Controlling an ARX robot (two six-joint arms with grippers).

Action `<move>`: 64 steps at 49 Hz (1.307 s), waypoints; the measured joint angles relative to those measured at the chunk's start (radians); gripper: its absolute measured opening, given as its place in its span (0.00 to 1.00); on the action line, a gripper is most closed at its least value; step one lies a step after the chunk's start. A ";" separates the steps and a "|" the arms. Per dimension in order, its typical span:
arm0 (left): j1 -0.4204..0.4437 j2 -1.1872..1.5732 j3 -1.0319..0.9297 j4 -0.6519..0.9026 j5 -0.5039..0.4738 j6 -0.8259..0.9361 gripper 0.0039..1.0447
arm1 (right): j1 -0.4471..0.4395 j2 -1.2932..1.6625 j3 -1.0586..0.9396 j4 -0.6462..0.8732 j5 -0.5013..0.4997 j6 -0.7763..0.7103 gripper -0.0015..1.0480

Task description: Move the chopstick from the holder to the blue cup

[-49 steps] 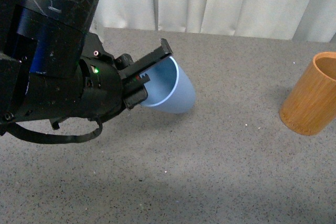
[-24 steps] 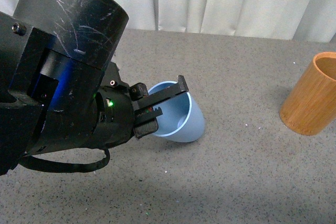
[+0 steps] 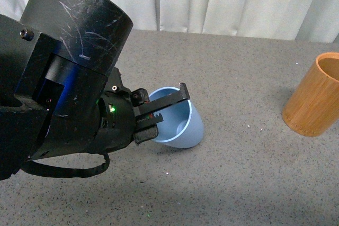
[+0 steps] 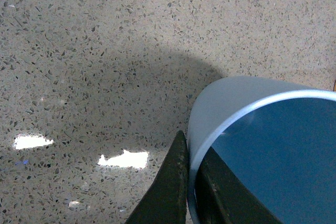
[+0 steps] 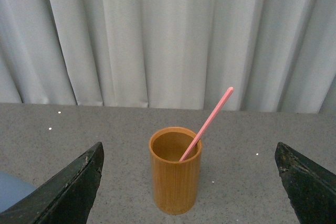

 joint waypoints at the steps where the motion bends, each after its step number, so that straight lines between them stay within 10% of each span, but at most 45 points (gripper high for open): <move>1: 0.000 0.000 0.001 0.000 0.001 -0.001 0.04 | 0.000 0.000 0.000 0.000 0.000 0.000 0.91; 29: -0.021 -0.010 0.042 -0.019 0.001 0.008 0.95 | 0.000 0.000 0.000 0.000 0.000 0.000 0.91; 64: -0.013 -0.059 0.058 -0.040 -0.032 -0.011 0.94 | 0.000 0.000 0.000 0.000 0.000 0.000 0.91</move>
